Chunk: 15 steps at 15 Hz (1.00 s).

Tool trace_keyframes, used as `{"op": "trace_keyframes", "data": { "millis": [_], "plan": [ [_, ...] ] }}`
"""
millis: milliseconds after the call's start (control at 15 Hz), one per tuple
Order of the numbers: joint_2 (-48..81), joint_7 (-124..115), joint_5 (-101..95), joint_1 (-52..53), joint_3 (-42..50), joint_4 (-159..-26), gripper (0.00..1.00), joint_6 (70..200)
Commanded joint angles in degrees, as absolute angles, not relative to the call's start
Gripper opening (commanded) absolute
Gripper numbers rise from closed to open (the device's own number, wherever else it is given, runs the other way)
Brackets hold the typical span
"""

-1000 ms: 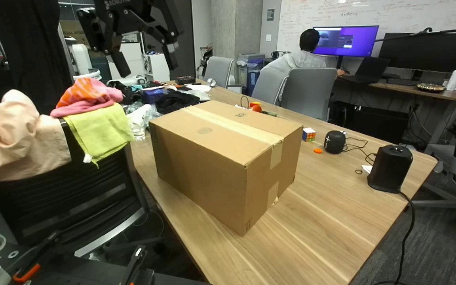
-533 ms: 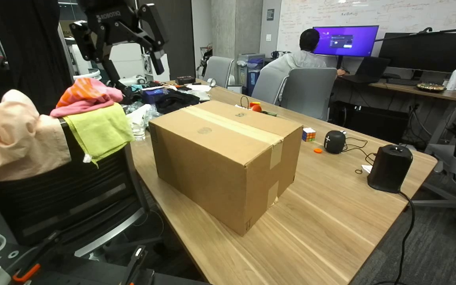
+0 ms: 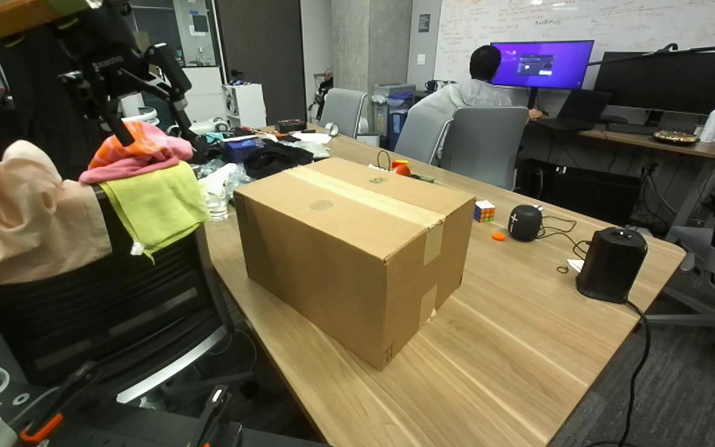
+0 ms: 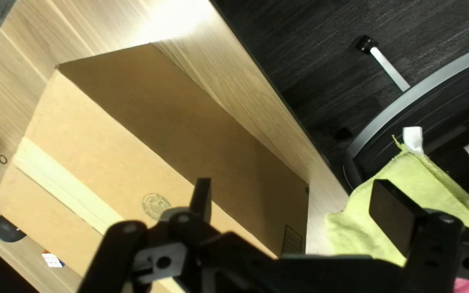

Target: Place the peach and pink shirts and the yellow cloth on top of the brown box

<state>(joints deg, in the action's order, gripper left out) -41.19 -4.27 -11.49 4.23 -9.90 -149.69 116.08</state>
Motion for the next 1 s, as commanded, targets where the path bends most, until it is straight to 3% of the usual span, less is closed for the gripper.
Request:
{"op": "trace_keyframes", "data": {
  "millis": [0,933],
  "plan": [
    [-35.4,-9.0,-10.0,6.0,-13.4,-145.0,1.0,116.8],
    [-26.0,-16.2,2.3,14.9,-19.9,-135.9,1.0,109.3]
  ]
}}
